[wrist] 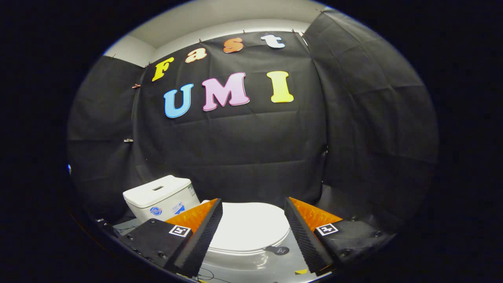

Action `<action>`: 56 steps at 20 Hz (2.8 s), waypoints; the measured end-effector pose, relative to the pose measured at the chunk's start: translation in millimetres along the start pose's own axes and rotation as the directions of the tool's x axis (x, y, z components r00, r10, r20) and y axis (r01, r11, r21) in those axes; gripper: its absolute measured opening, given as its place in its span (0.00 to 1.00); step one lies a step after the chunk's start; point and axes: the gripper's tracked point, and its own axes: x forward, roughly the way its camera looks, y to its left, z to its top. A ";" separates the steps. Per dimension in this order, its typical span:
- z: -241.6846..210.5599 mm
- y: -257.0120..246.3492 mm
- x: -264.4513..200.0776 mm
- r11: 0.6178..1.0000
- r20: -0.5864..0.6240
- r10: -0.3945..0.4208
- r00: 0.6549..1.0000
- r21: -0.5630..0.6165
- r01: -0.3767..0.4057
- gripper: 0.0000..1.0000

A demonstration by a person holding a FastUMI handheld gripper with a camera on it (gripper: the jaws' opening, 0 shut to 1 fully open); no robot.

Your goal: Open the toilet lid.

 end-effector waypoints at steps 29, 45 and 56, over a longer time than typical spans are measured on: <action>-250.1 -104.3 73.7 0.522 -0.484 0.198 0.852 0.788 0.326 0.62; -182.3 -87.5 75.3 0.687 -0.467 0.106 0.878 0.673 0.275 0.06; -81.3 -29.3 77.8 0.836 -0.443 0.018 0.897 0.499 0.229 0.05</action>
